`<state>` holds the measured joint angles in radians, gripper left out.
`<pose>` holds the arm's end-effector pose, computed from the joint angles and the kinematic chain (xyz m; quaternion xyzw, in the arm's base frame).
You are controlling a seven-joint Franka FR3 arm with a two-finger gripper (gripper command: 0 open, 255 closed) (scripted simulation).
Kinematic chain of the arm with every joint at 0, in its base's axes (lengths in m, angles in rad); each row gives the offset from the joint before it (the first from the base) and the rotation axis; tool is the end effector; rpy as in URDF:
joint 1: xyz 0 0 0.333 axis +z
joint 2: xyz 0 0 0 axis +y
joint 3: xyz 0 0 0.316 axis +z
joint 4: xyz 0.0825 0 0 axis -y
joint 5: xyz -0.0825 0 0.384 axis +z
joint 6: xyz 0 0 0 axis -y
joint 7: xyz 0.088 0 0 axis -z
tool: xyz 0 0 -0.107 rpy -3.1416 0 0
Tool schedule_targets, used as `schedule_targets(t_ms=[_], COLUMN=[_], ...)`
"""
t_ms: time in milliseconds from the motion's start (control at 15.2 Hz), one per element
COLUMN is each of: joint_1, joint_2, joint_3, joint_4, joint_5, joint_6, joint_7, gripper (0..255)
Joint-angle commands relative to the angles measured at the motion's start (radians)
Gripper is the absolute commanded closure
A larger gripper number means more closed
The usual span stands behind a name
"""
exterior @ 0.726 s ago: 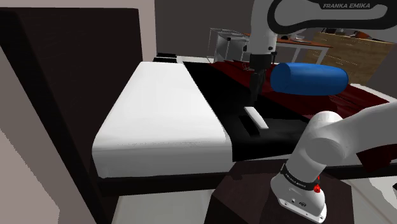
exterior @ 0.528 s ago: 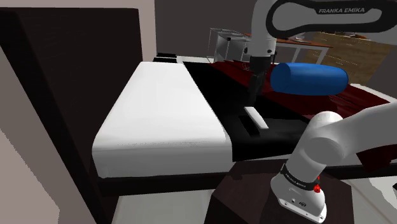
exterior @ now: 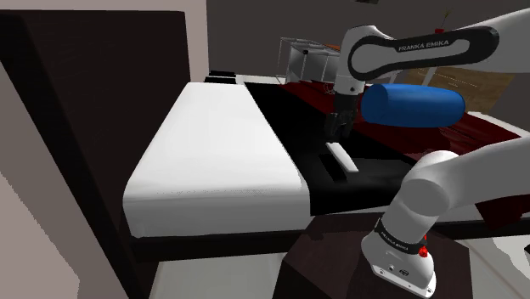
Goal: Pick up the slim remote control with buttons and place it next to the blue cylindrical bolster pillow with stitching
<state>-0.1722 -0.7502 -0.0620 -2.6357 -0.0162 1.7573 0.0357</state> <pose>0.3005 -0.0735 0.4622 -0.9903 0.1227 0.0630 0.0190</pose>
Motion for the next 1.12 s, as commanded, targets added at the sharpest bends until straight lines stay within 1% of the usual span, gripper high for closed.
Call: schedule_targets(t_ms=[0,726,1056], joint_1=[-0.043,-0.276,-0.275], joint_2=[0.022,0.161,0.216], joint_3=[-0.02,-0.138,-0.147], joint_4=[-0.025,-0.169,-0.206], joint_5=[-0.019,-0.115,-0.119], joint_6=[0.072,0.472,0.564], joint_7=[0.031,0.195,0.194], gripper=[0,0,0])
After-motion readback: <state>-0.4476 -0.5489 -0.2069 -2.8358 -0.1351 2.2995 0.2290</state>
